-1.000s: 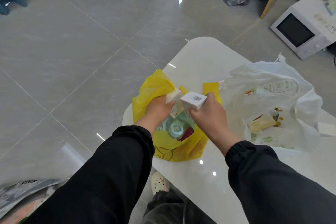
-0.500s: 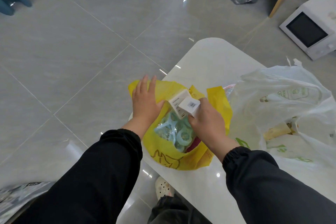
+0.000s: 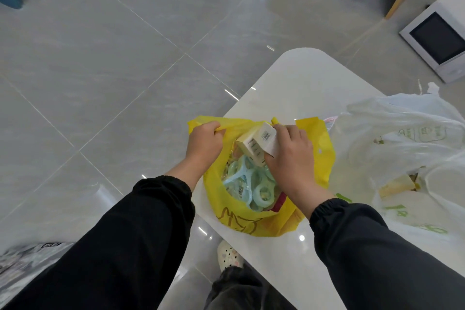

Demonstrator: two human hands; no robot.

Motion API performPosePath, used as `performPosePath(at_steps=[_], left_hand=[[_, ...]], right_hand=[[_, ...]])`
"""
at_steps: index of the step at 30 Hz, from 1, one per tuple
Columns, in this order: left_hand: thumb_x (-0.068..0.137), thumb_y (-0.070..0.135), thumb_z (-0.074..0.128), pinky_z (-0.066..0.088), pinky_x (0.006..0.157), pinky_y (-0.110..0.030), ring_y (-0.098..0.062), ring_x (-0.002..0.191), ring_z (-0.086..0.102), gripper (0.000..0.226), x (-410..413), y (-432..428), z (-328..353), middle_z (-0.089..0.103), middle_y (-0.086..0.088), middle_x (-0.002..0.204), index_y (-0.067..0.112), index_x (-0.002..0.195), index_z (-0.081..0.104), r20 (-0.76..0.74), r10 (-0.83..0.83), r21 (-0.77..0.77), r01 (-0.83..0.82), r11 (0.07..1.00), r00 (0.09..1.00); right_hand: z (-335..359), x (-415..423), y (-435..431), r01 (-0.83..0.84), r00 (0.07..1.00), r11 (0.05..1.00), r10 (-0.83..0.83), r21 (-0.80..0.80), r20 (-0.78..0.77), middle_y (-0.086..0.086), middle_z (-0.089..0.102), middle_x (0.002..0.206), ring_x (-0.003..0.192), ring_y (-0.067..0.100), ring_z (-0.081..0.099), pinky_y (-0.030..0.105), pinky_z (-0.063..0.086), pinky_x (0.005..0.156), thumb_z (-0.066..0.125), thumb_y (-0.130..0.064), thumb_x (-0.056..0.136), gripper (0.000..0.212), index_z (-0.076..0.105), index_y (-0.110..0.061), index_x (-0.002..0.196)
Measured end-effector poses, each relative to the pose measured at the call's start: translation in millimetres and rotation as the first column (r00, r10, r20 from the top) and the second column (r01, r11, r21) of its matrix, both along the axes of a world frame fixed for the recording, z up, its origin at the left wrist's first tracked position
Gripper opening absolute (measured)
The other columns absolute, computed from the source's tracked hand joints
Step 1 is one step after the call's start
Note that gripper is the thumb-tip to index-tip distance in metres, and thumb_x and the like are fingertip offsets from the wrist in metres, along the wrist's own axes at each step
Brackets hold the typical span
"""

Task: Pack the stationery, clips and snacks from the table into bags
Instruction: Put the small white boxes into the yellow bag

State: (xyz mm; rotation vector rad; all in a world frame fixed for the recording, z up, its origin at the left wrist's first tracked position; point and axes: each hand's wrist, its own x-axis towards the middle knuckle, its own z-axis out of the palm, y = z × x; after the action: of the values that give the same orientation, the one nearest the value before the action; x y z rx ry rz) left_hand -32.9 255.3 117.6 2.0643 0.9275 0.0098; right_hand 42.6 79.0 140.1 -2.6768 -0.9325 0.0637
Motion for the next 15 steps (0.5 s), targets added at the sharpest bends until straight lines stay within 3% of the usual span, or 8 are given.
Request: performPosePath(at_steps=[4,8,10,15], left_hand=[[0.095,0.016,0.054,0.023,0.047,-0.026,-0.015,0.05,0.027,0.044,-0.2,9.5,7.2,0.027,0.001,0.056,0.017,0.058,0.029,-0.004,-0.015,-0.173,0.014,0.985,1.0],[0.095,0.02,0.054,0.024,0.054,-0.03,-0.016,0.053,0.029,0.044,-7.6,15.9,4.5,0.028,0.001,0.057,0.017,0.058,0.03,-0.018,-0.006,-0.191,0.002,0.982,1.0],[0.093,0.022,0.057,0.025,0.056,-0.03,-0.015,0.054,0.03,0.045,-11.8,15.0,3.6,0.03,0.003,0.055,0.019,0.056,0.032,-0.056,-0.038,-0.157,0.029,0.987,0.998],[0.088,0.024,0.062,0.026,0.054,-0.028,-0.016,0.057,0.037,0.037,-24.2,16.1,2.1,0.038,0.004,0.057,0.02,0.058,0.042,-0.188,-0.064,-0.065,0.052,0.997,0.98]], right_hand=[[-6.3,-5.7,7.4,-0.112,0.994,0.992,0.112,-0.06,-0.007,0.011,0.063,0.104,0.09,0.036,0.058,0.04,0.048,0.066,0.08,-0.03,0.064,0.06,0.059,-0.008,0.117],[-5.4,-22.1,6.8,-0.264,0.962,0.958,0.253,-0.109,-0.106,0.008,0.063,0.113,0.1,0.032,0.059,0.038,0.051,0.071,0.076,-0.033,0.073,0.065,0.052,-0.011,0.129],[-2.2,-29.5,6.0,-0.207,0.961,0.977,0.194,-0.05,-0.197,0.003,0.062,0.113,0.101,0.025,0.057,0.035,0.048,0.071,0.068,-0.039,0.082,0.06,0.047,-0.014,0.132],[2.5,-34.0,17.1,0.059,0.895,0.973,0.047,0.222,-0.443,-0.002,0.061,0.099,0.088,0.016,0.058,0.031,0.049,0.071,0.061,-0.043,0.086,0.041,0.051,-0.016,0.115]])
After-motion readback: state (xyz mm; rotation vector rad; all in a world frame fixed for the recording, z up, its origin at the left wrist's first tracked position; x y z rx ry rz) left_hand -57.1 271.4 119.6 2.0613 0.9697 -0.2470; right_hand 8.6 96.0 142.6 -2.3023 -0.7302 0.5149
